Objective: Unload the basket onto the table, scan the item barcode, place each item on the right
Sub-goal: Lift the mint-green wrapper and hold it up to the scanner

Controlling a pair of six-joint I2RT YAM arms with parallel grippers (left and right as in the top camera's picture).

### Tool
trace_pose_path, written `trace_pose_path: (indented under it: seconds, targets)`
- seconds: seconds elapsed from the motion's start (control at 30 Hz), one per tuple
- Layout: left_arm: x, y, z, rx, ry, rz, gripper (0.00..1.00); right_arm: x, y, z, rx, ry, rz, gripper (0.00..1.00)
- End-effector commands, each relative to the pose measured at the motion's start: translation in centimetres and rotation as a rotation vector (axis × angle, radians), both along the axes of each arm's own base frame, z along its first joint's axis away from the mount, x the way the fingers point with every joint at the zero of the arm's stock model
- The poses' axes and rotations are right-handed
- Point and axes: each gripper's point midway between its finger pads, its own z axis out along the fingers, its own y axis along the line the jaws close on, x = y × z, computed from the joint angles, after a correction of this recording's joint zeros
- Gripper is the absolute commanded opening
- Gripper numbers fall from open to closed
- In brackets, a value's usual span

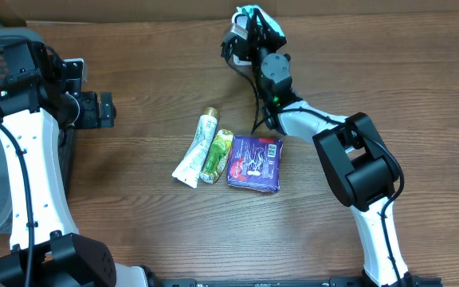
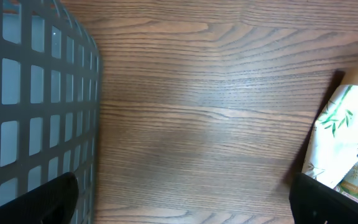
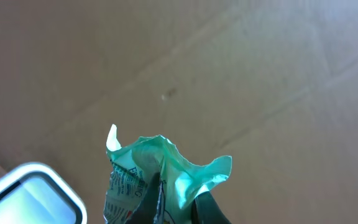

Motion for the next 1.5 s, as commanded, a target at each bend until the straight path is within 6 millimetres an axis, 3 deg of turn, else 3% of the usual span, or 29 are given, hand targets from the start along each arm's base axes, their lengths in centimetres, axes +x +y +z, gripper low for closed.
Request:
trace_pose_path:
  seconds: [0.0, 0.23, 0.57, 1.0, 1.23, 1.33, 1.47]
  targets:
    - [-0.2, 0.0, 0.2, 0.007, -0.006, -0.022, 1.00, 0.5, 1.3, 2.6, 0.007, -0.034, 0.104, 0.04]
    - [-0.2, 0.0, 0.2, 0.006, -0.006, -0.022, 1.00, 1.5, 2.7, 2.2, -0.008, -0.040, 0.159, 0.04]
    - [-0.2, 0.0, 0.2, 0.007, -0.006, -0.022, 1.00, 2.2, 4.0, -1.7, -0.064, 0.012, 0.211, 0.04]
    - [-0.2, 0.0, 0.2, 0.006, -0.006, -0.022, 1.00, 1.8, 4.0, 0.1, -0.128, -0.090, 0.192, 0.04]
    - [-0.2, 0.0, 0.2, 0.006, -0.006, -0.022, 0.99, 1.1, 5.7, 0.2, -0.143, -0.042, 0.211, 0.04]
    - [-0.2, 0.0, 0.2, 0.006, -0.006, -0.022, 1.00, 0.9, 5.0, 1.9, -0.058, 0.040, 0.177, 0.04]
    - [-0.2, 0.0, 0.2, 0.006, -0.006, -0.022, 0.99, -0.2, 3.3, 7.6, 0.109, 0.082, 0.128, 0.04]
